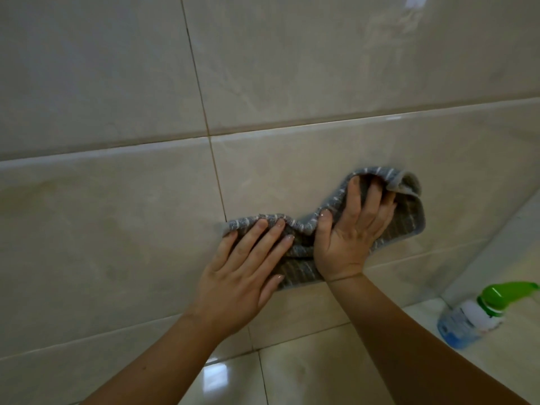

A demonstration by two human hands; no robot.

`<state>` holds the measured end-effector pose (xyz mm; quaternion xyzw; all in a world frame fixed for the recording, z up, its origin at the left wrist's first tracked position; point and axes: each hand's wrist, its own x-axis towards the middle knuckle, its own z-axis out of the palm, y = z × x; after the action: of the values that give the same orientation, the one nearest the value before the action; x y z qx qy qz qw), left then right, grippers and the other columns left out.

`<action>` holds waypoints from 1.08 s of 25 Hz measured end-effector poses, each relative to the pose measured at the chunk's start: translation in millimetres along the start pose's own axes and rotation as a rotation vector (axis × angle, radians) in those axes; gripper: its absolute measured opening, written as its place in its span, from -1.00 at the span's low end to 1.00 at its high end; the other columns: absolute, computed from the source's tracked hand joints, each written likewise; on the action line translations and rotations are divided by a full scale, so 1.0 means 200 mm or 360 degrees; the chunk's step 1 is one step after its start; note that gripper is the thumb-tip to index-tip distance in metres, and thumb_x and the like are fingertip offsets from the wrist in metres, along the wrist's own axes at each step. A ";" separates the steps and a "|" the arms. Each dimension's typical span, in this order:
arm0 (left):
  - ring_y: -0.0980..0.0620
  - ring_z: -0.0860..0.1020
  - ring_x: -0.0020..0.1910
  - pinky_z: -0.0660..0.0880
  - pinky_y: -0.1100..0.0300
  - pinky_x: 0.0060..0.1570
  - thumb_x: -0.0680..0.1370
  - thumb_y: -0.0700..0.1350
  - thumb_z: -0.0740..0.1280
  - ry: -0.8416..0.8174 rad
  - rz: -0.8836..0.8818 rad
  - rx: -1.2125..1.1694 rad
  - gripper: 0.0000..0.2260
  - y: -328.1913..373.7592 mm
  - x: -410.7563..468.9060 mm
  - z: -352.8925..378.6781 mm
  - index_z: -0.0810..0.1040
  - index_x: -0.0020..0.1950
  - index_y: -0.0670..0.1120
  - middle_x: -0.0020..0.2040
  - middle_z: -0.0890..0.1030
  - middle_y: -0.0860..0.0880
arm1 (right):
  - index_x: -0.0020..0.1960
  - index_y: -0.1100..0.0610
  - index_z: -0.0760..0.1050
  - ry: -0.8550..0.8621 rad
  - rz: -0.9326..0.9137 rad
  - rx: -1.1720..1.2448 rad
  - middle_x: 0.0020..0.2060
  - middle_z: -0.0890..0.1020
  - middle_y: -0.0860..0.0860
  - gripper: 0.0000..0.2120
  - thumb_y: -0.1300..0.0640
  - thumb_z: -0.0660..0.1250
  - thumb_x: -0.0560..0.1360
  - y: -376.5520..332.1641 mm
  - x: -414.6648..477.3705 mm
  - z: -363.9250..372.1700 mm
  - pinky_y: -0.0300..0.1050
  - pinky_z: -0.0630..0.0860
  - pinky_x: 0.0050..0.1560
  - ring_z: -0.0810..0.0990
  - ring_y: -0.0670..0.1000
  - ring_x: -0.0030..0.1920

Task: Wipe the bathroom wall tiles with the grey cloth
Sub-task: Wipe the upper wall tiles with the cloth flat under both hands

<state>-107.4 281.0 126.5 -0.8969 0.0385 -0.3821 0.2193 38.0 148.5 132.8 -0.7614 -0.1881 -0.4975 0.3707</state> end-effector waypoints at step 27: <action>-0.09 -0.11 0.61 -0.20 -0.11 0.54 0.62 0.03 0.20 0.0084 -0.0049 0.0186 -0.36 -0.12 -0.01 -0.05 0.00 0.63 -0.02 0.64 -0.07 -0.08 | 0.51 0.25 0.14 0.0073 0.0784 0.0243 0.48 0.20 0.29 -0.46 -0.02 -0.13 0.64 -0.30 -0.07 0.05 0.37 0.05 0.44 0.09 0.32 0.50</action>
<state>-117.5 300.2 142.1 -0.8726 0.0081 -0.4105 0.2644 -1.5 197.4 140.3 -0.7425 -0.0255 -0.3937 0.5413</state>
